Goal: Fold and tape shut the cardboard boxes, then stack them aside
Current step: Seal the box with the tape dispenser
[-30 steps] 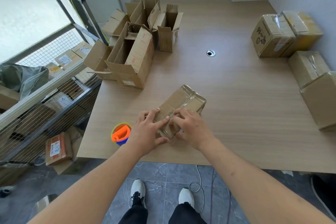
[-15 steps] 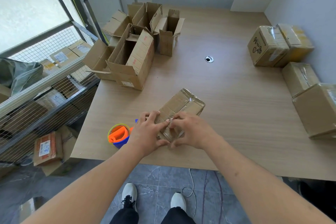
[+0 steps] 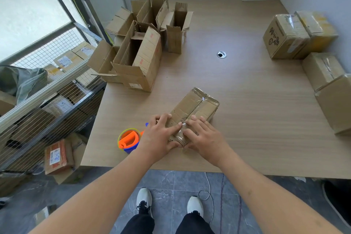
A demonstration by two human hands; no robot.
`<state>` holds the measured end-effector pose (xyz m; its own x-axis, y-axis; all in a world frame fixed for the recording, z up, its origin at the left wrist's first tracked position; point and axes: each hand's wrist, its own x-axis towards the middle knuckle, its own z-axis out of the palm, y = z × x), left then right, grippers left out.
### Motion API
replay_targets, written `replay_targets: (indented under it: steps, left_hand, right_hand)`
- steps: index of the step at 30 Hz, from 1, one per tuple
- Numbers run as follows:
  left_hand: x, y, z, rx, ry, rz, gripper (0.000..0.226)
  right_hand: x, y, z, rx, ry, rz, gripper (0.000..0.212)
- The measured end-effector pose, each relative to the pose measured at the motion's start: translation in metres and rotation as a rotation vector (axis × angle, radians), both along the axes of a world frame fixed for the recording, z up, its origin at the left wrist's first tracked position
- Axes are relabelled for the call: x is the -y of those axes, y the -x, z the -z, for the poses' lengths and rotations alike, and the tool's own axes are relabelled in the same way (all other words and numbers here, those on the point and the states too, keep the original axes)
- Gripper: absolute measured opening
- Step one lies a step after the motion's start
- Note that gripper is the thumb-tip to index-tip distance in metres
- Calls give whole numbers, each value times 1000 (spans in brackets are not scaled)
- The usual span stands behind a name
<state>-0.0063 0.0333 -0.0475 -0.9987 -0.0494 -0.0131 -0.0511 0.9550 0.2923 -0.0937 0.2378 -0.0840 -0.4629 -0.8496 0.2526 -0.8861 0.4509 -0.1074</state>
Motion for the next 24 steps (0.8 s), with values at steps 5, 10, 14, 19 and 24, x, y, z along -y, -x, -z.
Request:
replay_targets:
  steps: [5, 10, 14, 19, 24]
  left_hand:
    - [-10, 3, -6, -7, -41, -19, 64]
    - [-7, 3, -8, -40, -116, 120, 53]
    - [0, 3, -6, -102, -113, 237, 53]
    - [3, 7, -1, -184, -139, 269, 51]
    - [1, 7, 8, -258, -166, 272, 46]
  right_hand:
    - [-3, 1, -18, 117, -26, 2, 58]
    - [-18, 9, -38, 252, -73, 63, 57]
    - [-19, 13, -36, 387, -110, 77, 60]
    - [-24, 18, -28, 463, -65, 77, 46]
    - [-25, 26, -28, 567, -14, 23, 31]
